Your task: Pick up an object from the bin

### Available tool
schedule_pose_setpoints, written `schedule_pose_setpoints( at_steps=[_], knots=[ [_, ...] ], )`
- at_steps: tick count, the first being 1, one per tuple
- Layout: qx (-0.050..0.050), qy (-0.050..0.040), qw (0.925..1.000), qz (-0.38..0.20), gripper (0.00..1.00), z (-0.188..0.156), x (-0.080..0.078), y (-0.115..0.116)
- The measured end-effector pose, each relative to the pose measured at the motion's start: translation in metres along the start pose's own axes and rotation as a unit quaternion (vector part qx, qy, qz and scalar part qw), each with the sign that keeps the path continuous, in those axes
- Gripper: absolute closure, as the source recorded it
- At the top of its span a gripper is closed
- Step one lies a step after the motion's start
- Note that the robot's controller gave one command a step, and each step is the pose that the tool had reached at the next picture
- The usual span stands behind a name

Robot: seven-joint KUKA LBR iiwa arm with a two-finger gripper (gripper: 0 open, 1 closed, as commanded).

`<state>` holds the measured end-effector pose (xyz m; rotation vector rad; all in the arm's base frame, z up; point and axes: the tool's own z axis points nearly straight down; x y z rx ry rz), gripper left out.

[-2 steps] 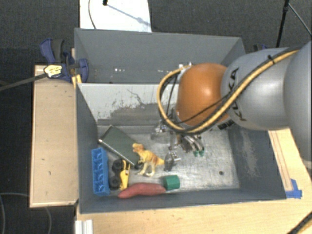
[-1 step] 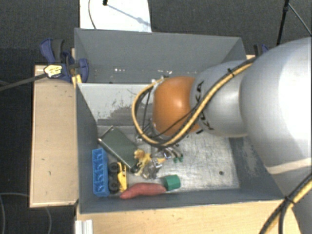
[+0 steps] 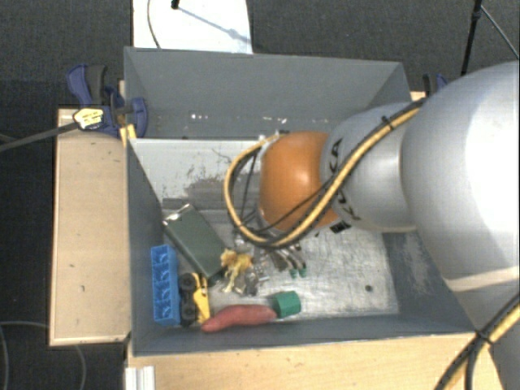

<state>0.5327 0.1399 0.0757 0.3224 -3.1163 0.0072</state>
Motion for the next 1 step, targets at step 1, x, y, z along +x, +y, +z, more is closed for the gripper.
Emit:
schedule_pose_setpoints(
  at_steps=[1],
  knots=[
    [0.000, -0.0001, 1.0000, 0.000, 1.00, -0.0001, 0.0000, 0.0002]
  ],
)
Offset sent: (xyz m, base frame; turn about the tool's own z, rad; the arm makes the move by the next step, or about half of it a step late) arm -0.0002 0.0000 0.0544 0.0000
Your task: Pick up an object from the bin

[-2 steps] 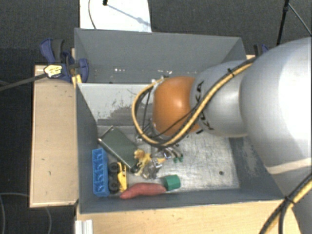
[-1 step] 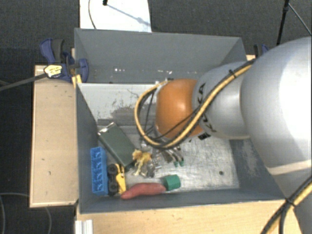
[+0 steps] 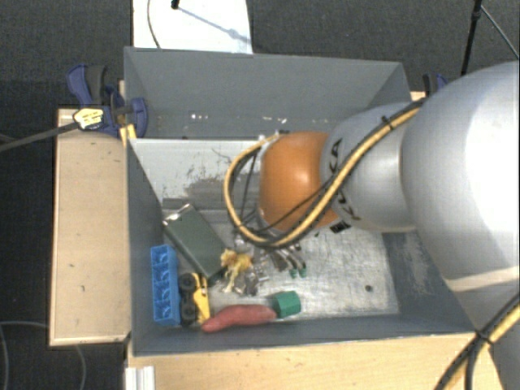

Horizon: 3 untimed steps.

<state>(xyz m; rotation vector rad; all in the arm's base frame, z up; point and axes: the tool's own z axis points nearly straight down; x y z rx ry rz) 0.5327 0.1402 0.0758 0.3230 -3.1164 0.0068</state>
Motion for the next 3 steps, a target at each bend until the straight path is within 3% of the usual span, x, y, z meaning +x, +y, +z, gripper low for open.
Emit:
schedule_pose_setpoints(
  at_steps=[2, 3],
  knots=[
    [-0.001, 0.0004, 1.0000, 0.000, 1.00, -0.022, 0.003, 0.000],
    [-0.002, -0.0040, 1.0000, 0.000, 1.00, -0.043, 0.001, 0.001]
  ],
)
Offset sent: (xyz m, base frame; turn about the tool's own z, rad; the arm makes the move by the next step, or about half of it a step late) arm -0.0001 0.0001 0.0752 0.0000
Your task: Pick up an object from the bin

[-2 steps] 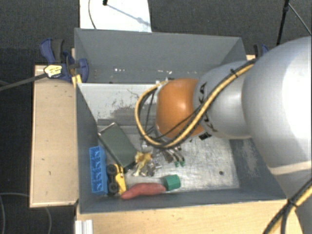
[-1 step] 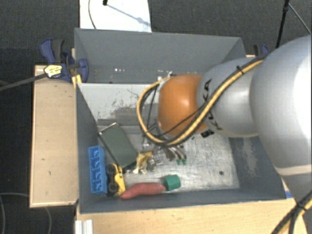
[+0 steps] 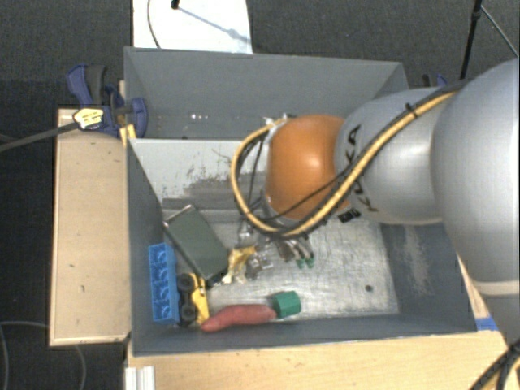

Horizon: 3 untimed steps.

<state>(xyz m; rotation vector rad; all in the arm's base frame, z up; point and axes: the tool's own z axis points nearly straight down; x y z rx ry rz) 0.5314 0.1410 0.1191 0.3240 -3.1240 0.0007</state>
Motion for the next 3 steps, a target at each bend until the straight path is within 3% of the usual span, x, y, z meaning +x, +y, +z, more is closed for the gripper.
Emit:
schedule_pose_setpoints(
  at_steps=[3],
  knots=[
    [0.000, -0.0028, 1.0000, 0.000, 1.00, -0.044, -0.001, 0.000]
  ],
)
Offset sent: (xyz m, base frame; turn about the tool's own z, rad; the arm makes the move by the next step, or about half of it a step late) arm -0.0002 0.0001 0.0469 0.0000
